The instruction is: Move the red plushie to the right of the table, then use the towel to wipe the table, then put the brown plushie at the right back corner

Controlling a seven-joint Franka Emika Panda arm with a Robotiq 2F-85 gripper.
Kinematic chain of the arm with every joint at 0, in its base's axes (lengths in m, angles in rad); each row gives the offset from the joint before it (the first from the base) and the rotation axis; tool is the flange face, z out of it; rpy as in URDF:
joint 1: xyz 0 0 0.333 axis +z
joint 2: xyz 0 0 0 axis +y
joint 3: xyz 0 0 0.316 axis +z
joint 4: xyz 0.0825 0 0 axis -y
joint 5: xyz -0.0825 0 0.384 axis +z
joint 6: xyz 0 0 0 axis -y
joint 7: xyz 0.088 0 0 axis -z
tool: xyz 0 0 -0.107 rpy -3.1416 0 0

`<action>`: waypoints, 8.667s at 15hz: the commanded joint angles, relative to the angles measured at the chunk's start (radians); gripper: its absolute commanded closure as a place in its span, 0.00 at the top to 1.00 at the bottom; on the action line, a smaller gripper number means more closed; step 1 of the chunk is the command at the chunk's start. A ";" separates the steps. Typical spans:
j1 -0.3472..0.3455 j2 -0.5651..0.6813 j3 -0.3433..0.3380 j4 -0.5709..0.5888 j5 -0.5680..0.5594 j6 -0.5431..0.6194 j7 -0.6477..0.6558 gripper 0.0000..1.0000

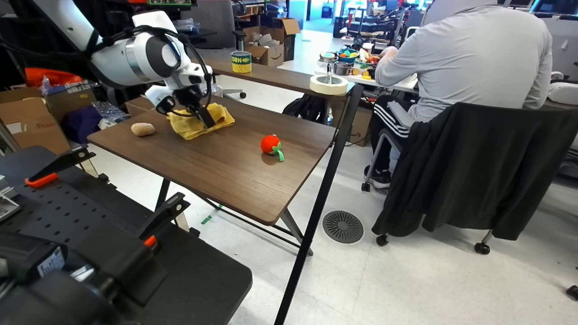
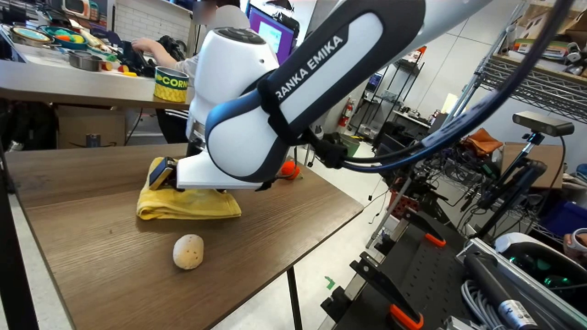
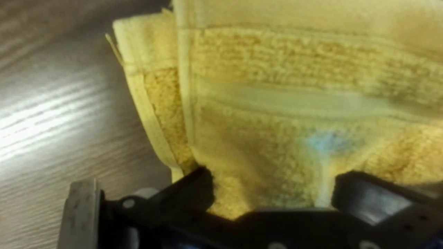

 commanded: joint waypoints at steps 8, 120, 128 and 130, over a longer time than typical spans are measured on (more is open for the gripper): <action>0.039 -0.270 -0.007 -0.454 -0.023 -0.257 0.011 1.00; 0.122 0.167 -0.483 -0.097 0.436 0.404 0.416 0.76; 0.078 -0.021 -0.216 -0.135 0.400 0.546 0.241 1.00; 0.021 -0.041 -0.090 -0.093 0.380 0.505 0.165 1.00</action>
